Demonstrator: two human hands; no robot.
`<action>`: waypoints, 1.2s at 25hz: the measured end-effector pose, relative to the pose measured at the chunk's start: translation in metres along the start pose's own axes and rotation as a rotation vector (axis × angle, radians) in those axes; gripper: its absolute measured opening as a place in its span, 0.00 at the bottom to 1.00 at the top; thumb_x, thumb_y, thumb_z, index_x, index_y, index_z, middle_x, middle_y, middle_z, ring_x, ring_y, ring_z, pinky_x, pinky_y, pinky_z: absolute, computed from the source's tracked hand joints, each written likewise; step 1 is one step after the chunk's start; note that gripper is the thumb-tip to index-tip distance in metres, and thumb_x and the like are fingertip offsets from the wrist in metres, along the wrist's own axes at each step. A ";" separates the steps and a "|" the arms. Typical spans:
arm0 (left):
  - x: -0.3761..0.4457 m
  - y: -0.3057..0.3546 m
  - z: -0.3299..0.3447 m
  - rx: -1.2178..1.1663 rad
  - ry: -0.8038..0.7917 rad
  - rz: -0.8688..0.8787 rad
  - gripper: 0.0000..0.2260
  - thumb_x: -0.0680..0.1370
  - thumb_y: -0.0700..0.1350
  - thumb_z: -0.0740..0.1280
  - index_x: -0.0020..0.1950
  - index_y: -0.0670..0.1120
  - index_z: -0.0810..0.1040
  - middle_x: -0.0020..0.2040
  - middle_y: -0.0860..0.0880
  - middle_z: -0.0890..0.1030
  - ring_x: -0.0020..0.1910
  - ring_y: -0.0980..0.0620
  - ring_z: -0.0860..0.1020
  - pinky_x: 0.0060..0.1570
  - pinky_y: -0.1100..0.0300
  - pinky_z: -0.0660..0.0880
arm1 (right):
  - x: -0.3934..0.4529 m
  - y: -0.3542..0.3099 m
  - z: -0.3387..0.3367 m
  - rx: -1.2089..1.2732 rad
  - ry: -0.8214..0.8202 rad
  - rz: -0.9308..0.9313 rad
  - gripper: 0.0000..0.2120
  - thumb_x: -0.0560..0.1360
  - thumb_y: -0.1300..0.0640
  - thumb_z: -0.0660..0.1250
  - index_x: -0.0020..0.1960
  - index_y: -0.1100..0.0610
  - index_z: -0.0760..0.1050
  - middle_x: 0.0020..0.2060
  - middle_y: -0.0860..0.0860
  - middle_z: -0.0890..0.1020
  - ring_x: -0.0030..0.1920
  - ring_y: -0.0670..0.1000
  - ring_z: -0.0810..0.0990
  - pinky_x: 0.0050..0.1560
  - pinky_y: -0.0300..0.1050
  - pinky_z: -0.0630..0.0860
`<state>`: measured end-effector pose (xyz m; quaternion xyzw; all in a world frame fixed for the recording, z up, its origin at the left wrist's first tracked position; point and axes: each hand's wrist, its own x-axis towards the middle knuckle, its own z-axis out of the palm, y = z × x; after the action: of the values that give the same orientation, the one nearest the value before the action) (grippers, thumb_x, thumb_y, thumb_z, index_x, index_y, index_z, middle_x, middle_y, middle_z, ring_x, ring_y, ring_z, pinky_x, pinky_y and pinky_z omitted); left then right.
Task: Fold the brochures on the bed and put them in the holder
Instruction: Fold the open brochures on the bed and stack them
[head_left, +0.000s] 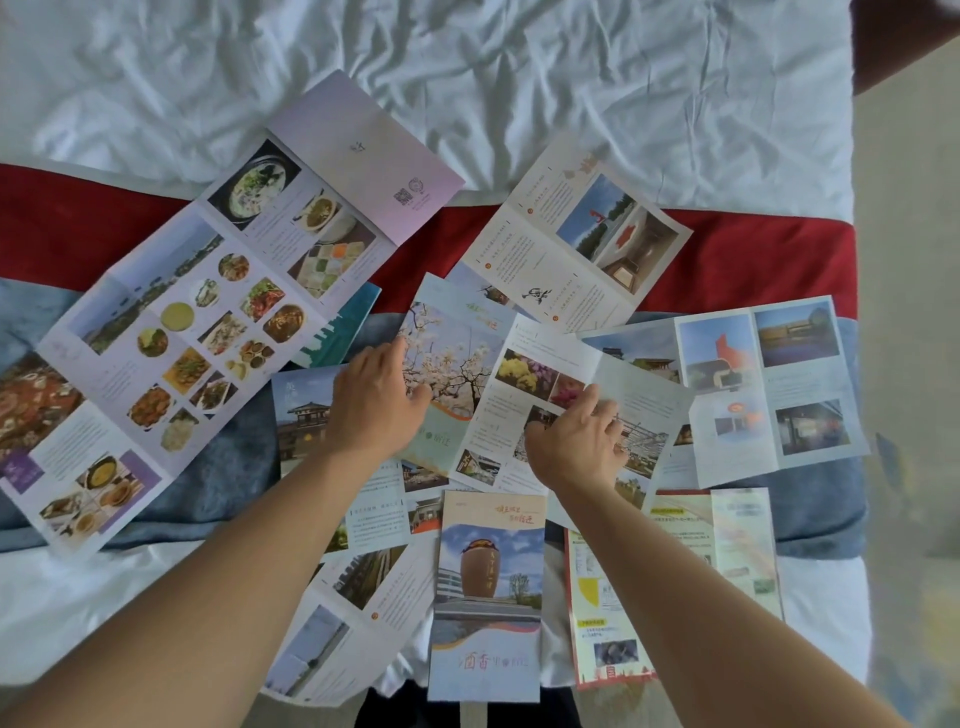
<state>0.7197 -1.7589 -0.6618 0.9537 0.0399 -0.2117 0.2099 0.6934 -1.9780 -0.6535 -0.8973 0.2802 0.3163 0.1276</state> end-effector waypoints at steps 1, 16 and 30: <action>0.000 0.000 0.001 0.008 -0.002 -0.010 0.28 0.79 0.55 0.63 0.76 0.45 0.62 0.68 0.43 0.75 0.68 0.42 0.71 0.67 0.43 0.67 | 0.002 0.005 0.000 0.022 -0.012 -0.007 0.41 0.71 0.48 0.64 0.77 0.56 0.47 0.76 0.60 0.57 0.75 0.63 0.58 0.70 0.68 0.61; 0.004 0.067 0.014 -0.287 -0.007 -0.022 0.33 0.76 0.55 0.69 0.76 0.48 0.59 0.69 0.43 0.69 0.67 0.42 0.71 0.65 0.44 0.70 | 0.000 0.001 -0.032 0.789 -0.113 -0.140 0.27 0.78 0.36 0.45 0.66 0.49 0.71 0.70 0.53 0.73 0.68 0.56 0.72 0.68 0.56 0.67; 0.018 0.098 0.016 -0.546 -0.052 -0.250 0.25 0.80 0.57 0.63 0.75 0.50 0.66 0.71 0.48 0.70 0.67 0.47 0.72 0.60 0.52 0.71 | 0.006 -0.030 -0.054 1.072 -0.019 -0.062 0.08 0.68 0.58 0.66 0.43 0.47 0.79 0.37 0.47 0.84 0.39 0.53 0.84 0.38 0.59 0.83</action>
<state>0.7457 -1.8545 -0.6450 0.8439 0.2069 -0.2417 0.4320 0.7420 -1.9780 -0.6148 -0.7112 0.3748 0.1334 0.5796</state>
